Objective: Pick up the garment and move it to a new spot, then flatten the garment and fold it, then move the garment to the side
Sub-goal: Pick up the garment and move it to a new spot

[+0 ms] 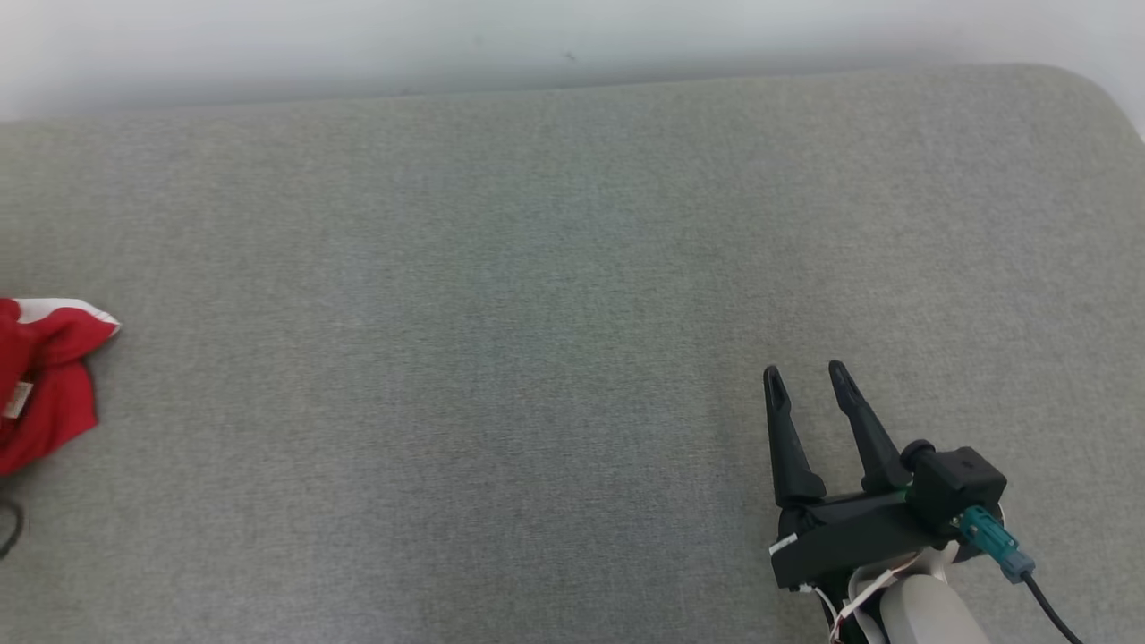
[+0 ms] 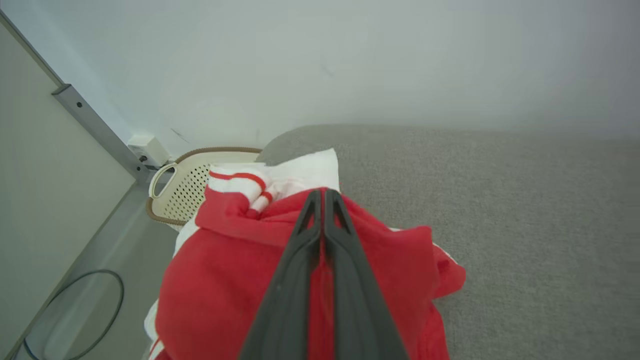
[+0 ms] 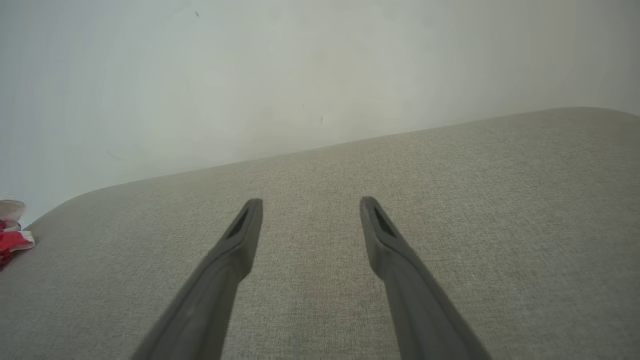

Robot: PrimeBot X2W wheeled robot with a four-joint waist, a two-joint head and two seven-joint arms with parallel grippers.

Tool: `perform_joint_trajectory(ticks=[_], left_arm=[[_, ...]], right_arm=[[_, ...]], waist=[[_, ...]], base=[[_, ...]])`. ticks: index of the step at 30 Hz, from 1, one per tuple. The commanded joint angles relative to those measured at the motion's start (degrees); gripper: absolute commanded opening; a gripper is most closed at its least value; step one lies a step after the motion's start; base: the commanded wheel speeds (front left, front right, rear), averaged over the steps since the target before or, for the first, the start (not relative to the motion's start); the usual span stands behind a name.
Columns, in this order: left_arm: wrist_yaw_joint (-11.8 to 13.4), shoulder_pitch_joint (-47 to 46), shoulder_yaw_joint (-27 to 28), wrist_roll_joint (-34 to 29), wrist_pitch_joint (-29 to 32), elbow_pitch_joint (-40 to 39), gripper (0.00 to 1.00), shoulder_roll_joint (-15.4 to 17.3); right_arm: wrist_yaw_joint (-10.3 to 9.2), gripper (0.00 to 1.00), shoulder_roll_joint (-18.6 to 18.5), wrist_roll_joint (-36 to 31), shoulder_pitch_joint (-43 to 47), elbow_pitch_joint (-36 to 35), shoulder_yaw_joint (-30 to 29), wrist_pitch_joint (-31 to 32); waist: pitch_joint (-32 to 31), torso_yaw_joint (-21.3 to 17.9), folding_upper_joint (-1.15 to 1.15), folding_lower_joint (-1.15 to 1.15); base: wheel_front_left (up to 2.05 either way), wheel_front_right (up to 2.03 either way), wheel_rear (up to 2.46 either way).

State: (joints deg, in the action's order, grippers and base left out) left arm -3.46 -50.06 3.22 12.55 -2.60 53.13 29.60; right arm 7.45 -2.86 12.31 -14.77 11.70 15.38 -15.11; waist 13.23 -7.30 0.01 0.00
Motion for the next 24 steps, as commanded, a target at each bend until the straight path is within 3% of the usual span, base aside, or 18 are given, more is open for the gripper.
perform_joint_trajectory(ticks=[1,9,15,24], left_arm=[[-0.5,-1.0,-0.7,-0.4,-1.5,-1.3,0.00,-0.1],[-2.5,-5.4,-5.0,-1.5,-4.5,-12.4,0.00,-0.5],[-3.2,-7.0,-8.9,-1.9,-0.7,-25.1,0.00,-1.8],[-3.6,-5.2,-14.6,0.5,7.7,-45.6,0.00,-5.0]], right_arm=[[0.06,1.00,-0.1,-0.2,0.6,0.0,-0.3,-0.1],[0.06,1.00,0.0,0.4,1.5,0.5,-0.8,-0.1],[0.06,1.00,-0.1,1.6,2.0,0.2,-0.6,-0.1],[0.06,1.00,0.0,3.0,2.1,-0.4,-1.3,-0.1]], waist=[[-1.0,1.2,-0.01,0.00],[-3.4,2.8,-0.01,0.00],[-4.5,1.7,-0.01,0.00],[-4.6,-3.1,-0.01,0.00]], base=[[0.00,0.00,0.00],[0.00,0.00,0.00],[0.00,0.00,0.00],[0.00,0.00,0.00]])
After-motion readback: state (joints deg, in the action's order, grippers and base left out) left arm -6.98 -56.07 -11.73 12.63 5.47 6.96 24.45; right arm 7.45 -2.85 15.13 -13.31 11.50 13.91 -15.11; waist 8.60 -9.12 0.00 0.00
